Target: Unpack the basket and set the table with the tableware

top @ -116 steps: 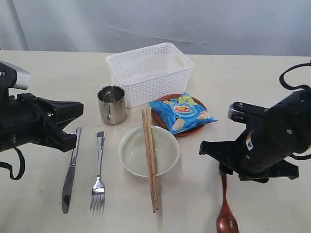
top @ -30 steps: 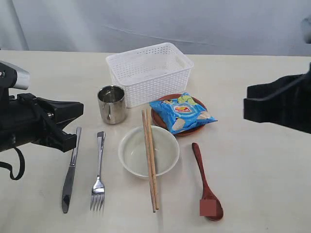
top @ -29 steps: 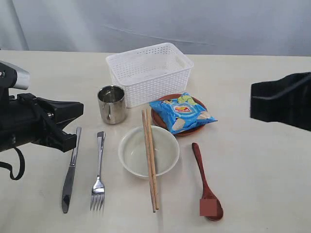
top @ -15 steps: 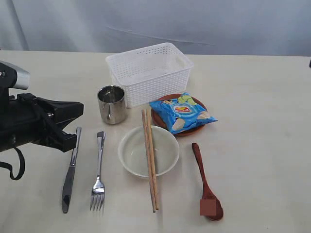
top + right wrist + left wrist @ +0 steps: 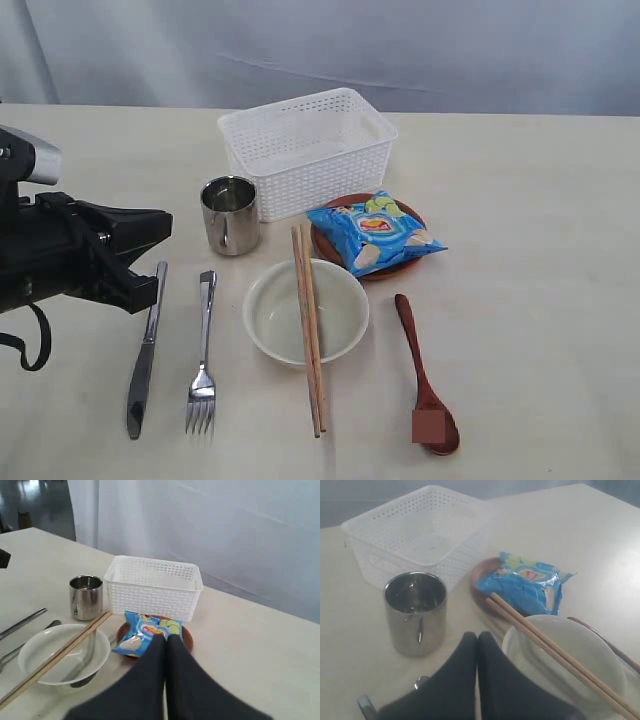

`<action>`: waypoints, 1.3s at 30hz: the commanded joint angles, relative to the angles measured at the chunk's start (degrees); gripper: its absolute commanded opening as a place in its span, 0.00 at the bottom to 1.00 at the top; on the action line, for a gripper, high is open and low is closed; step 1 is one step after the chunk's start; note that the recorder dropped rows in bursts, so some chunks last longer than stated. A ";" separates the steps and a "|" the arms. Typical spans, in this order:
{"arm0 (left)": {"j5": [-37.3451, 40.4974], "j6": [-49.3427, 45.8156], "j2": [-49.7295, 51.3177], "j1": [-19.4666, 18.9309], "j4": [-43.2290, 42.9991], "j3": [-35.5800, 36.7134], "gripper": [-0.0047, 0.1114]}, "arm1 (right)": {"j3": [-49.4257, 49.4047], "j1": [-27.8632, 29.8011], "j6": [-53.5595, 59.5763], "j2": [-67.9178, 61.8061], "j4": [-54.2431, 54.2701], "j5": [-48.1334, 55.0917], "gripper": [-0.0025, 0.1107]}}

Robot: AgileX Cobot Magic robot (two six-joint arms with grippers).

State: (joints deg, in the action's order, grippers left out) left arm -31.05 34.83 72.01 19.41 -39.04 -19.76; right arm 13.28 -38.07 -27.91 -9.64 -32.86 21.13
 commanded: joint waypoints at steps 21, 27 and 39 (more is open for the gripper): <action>-0.06 -0.13 -0.37 -0.19 0.38 0.21 0.04 | -13.28 57.08 -2.38 9.64 8.95 -16.22 0.02; -0.06 -0.13 -0.37 -0.19 0.38 0.21 0.04 | -13.28 57.08 10.42 9.64 14.06 -10.06 0.02; -0.06 -0.13 -0.37 -0.19 0.38 0.21 0.04 | -13.28 51.88 27.10 9.64 26.31 -9.84 0.02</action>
State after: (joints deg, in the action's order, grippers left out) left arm -31.05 34.83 72.01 19.41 -39.04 -19.76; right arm 0.22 15.88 -1.62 -0.36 -6.39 11.08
